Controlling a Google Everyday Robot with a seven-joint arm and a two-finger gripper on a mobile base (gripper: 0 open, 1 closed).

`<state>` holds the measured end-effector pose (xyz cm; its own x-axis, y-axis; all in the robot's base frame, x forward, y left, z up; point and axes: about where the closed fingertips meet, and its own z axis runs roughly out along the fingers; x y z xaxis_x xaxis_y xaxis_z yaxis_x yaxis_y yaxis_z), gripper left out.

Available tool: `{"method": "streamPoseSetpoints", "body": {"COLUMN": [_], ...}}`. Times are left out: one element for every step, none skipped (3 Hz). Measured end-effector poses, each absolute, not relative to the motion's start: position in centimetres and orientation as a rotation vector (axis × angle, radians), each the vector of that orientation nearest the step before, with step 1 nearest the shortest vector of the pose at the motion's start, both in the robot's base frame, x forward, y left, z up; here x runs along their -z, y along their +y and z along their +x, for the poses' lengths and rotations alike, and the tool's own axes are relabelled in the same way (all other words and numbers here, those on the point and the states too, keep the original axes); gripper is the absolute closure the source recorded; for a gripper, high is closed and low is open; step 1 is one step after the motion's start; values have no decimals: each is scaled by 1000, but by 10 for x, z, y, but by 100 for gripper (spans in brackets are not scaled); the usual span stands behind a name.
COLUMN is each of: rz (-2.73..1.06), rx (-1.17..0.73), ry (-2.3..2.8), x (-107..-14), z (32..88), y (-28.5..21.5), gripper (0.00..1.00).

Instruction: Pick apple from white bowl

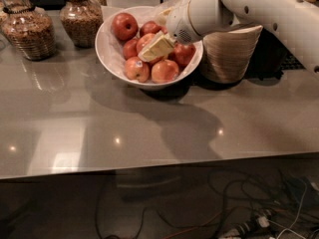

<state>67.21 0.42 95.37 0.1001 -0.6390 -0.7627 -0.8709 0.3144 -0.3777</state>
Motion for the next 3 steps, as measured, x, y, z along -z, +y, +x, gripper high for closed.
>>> {"method": "streamPoseSetpoints", "body": {"rz": [-1408, -1422, -1446], "rx": [-311, -323, -338], "ry": [1622, 1638, 1662], "x": [-946, -936, -924], "z": [680, 685, 684], "y": [7, 10, 11], "gripper": [31, 33, 35]}}
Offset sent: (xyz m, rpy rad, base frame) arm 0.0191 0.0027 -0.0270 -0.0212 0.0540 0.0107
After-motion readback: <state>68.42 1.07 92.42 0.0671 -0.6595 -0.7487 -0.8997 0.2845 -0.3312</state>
